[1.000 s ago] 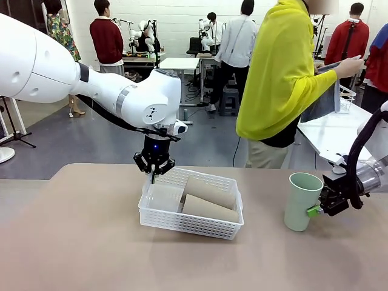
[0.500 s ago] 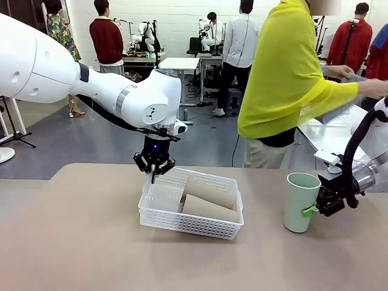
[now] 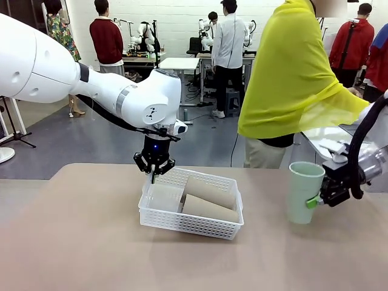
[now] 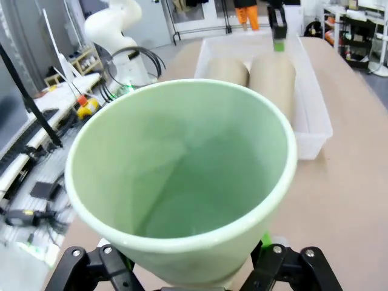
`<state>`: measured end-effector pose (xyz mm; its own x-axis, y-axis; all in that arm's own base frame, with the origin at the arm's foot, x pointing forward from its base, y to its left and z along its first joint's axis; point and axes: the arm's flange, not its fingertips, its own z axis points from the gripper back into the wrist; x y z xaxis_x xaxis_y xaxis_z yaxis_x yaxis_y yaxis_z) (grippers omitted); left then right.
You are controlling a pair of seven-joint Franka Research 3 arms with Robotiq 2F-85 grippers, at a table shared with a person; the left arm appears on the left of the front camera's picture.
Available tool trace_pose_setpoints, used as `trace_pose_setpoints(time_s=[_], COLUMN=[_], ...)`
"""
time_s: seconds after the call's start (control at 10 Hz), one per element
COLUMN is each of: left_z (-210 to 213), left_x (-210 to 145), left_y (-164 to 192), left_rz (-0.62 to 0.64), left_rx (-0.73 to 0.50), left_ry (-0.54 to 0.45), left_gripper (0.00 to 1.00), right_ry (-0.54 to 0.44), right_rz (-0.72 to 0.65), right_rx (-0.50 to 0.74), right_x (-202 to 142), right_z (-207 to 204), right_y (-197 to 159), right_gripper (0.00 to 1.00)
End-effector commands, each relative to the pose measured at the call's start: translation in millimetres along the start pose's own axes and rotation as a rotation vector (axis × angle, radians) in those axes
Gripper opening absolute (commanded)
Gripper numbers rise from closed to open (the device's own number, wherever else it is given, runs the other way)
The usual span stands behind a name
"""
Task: Clean and organize the cups into the basket.
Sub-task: Pick up the Reusable plastic cup from the right side of the table and stack it inside the Organizing basket in the center of the table.
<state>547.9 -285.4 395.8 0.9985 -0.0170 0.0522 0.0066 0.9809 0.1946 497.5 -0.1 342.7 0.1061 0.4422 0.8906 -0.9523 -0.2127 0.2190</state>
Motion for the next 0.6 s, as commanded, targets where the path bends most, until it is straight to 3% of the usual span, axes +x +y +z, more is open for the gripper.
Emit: trace_pose_setpoints(time_s=[0.0,0.3,0.5], left_z=[-0.9,-0.9,-0.9], left_x=[-2.5,-2.5,-2.5], left_y=[2.2,2.2,2.2], left_rz=[-0.002,-0.002,-0.002], left_rx=[-0.005,-0.005,-0.005], left_ry=[-0.003,-0.003,-0.003], left_gripper=[0.00,0.00,0.00], right_ry=[0.061,0.075,0.045], right_rz=[-0.062,-0.091,-0.135], right_rx=[-0.015,-0.105,-0.242], right_x=[90.5,180.7,177.7], right_z=[7.2,23.1,23.6], right_y=[60.3,103.1,105.9], right_gripper=[0.00,0.00,0.00])
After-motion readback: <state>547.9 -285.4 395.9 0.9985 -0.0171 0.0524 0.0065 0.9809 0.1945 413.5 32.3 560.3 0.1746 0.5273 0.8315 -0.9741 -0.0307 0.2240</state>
